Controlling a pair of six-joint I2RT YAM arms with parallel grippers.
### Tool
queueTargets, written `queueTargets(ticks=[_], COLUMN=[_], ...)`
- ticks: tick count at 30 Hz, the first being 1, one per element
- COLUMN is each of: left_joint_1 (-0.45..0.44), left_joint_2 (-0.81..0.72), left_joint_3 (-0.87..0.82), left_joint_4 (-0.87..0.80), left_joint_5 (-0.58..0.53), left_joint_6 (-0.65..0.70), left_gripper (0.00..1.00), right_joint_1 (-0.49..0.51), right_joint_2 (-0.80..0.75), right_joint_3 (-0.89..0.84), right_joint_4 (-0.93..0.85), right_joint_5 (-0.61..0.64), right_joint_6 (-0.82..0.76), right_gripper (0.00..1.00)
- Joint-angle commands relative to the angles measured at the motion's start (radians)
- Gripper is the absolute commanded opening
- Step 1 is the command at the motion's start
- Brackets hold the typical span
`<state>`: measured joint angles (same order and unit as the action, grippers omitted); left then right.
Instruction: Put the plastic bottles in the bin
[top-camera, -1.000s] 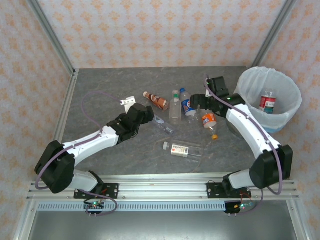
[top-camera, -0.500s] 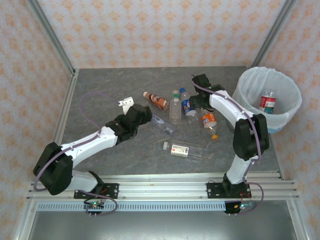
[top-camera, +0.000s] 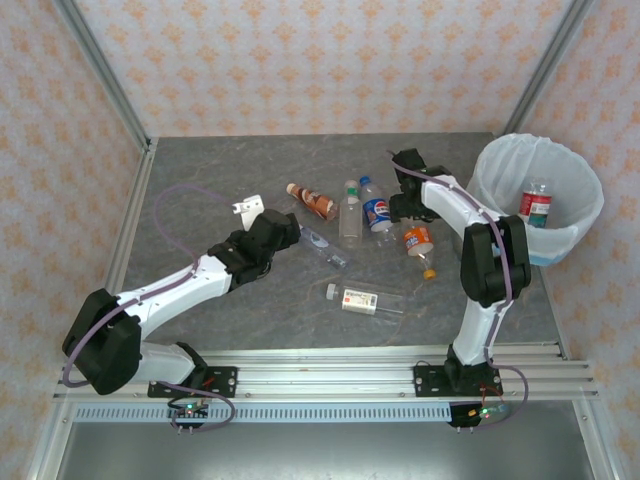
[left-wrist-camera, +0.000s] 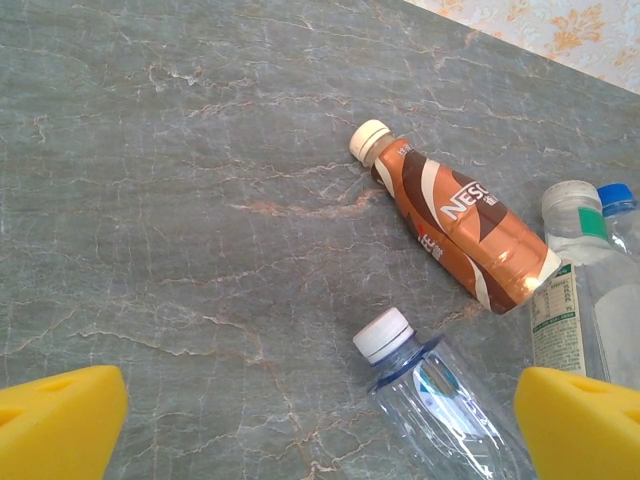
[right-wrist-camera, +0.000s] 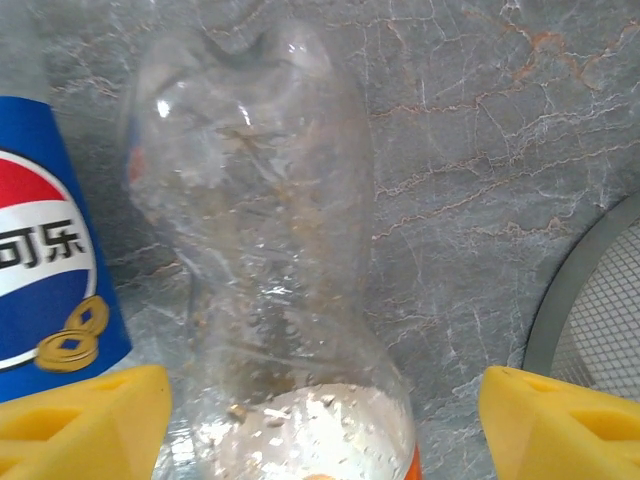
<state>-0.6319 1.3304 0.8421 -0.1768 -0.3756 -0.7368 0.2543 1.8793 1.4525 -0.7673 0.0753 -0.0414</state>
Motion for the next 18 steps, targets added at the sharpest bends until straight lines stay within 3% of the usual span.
queueTargets(ticks=[1,18], left_joint_1=[0.010,0.011], left_joint_2=[-0.012,-0.010], left_joint_3=[-0.009,0.002], left_joint_4=[-0.025,-0.040], left_joint_5=[-0.045,-0.045], left_joint_6=[-0.022,-0.016], left_gripper=[1.00,1.00], right_joint_1=[-0.012,-0.023], right_joint_2=[0.031,0.179], right_joint_3=[0.032,0.082], right_joint_4=[-0.040,-0.024], right_joint_5=[-0.028,-0.064], right_joint_6=[-0.043,-0.055], right_gripper=[0.81,0.86])
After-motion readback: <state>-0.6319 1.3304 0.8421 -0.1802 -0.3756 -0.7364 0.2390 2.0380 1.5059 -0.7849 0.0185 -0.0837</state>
